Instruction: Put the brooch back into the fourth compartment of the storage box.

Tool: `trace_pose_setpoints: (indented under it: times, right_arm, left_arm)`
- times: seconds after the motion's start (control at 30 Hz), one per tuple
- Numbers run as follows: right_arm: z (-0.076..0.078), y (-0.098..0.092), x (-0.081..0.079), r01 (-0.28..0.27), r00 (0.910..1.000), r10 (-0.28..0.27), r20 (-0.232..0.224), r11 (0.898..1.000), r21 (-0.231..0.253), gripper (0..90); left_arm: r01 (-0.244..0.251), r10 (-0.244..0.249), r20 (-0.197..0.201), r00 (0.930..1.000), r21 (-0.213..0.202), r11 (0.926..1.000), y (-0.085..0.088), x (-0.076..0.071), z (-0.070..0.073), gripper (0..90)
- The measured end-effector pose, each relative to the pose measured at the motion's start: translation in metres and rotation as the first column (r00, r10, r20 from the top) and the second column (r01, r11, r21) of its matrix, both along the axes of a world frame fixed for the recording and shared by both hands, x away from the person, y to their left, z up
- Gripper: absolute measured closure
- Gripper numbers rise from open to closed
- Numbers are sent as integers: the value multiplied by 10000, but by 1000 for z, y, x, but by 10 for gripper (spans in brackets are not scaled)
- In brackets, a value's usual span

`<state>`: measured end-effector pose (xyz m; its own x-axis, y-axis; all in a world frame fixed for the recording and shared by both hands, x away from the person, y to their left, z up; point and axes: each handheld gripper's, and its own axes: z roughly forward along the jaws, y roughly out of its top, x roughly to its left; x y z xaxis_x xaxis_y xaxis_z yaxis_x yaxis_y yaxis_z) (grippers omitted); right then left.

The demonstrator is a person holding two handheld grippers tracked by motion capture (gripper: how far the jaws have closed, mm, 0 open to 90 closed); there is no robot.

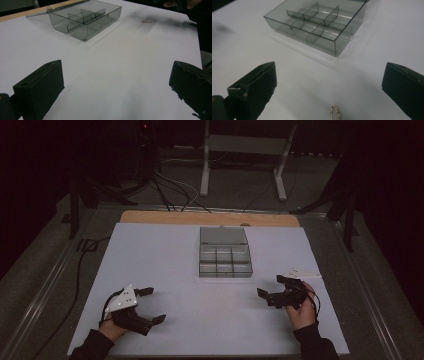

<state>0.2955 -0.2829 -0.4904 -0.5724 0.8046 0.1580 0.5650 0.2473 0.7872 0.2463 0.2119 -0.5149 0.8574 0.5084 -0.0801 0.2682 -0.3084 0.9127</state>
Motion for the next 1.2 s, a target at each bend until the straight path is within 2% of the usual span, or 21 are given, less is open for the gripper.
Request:
trace_pose_setpoints:
  times: [0.03, 0.13, 0.17, 0.27, 0.37, 0.43, 0.47, 0.53, 0.57, 0.73, 0.87, 0.97, 1.0, 1.03, 1.07, 1.2]
  right_arm:
    - [-1, 0, 0, 5, 10000, -5, -19, 9999, -129, 0]
    - [-2, 0, 1, -117, 9998, 115, -187, 9999, -96, 0]
    - [-3, 1, 1, -89, 9998, 83, -191, 9995, -313, 0]
    - [-5, 1, 1, -152, 9991, 135, -404, 9989, -433, 0]
    - [-7, 2, 1, -180, 9966, 113, -818, 9965, -816, 0]
    - [-8, 2, 1, -132, 9952, 50, -977, 9964, -838, 0]
    - [-9, 2, 1, -94, 9932, -7, -1161, 9962, -865, 0]
    - [-11, 3, 2, 340, 9906, -481, -1279, 9933, -1106, 0]
    - [-12, 2, 2, 511, 9864, -682, -1498, 9920, -1152, 0]
    - [-12, 1, 0, 694, 9817, -900, -1679, 9898, -1246, 60]
    - [-14, 1, -1, 795, 9690, -1087, -2220, 9874, -1365, 174]
    - [-14, 1, -2, 838, 9639, -1160, -2395, 9865, -1403, 300]
    - [-13, 0, -2, 830, 9629, -1147, -2445, 9872, -1361, 340]
    - [-13, 0, -2, 744, 9635, -1074, -2451, 9873, -1401, 428]
    - [-13, 0, -2, 744, 9635, -1074, -2451, 9873, -1401, 428]
    - [-13, 0, -3, 565, 9635, -943, -2505, 9865, -1540, 586]
  left_arm:
    - [1, -1, -16, 10000, -10, 10000, 0, 0, 0, 12]
    - [3, -3, 14, 10000, 41, 10000, 0, 0, 0, 12]
    - [8, -8, 7, 10000, 28, 10000, 0, 0, 0, 12]
    - [2, -2, -19, 10000, 29, 10000, 0, 0, 0, 12]
    - [20, -20, -24, 10000, 26, 10000, 0, 0, 0, 12]
    - [5, -5, -53, 10000, 17, 10000, 0, 0, -1, 12]
    - [14, -14, -32, 10000, 43, 10000, 0, 0, -1, 12]
    - [27, -27, -37, 10000, 42, 10000, 0, 0, -1, 12]
    - [28, -28, -47, 10000, 33, 10000, 0, 0, -1, 12]
    - [63, -63, -61, 10000, 49, 10000, -1, 1, -1, 12]
    - [82, -82, -38, 10000, 49, 10000, -1, 0, -1, 12]
    - [76, -76, -79, 9999, 19, 10000, -1, 0, -1, 12]
    - [78, -78, -62, 10000, 34, 10000, -1, 0, -1, 12]
    - [88, -88, -50, 9999, 41, 10000, -1, 0, -1, 12]
    - [102, -101, -58, 9999, 36, 9999, 0, 0, -1, 12]
    - [93, -93, -81, 9999, 2, 10000, 0, 0, -1, 12]
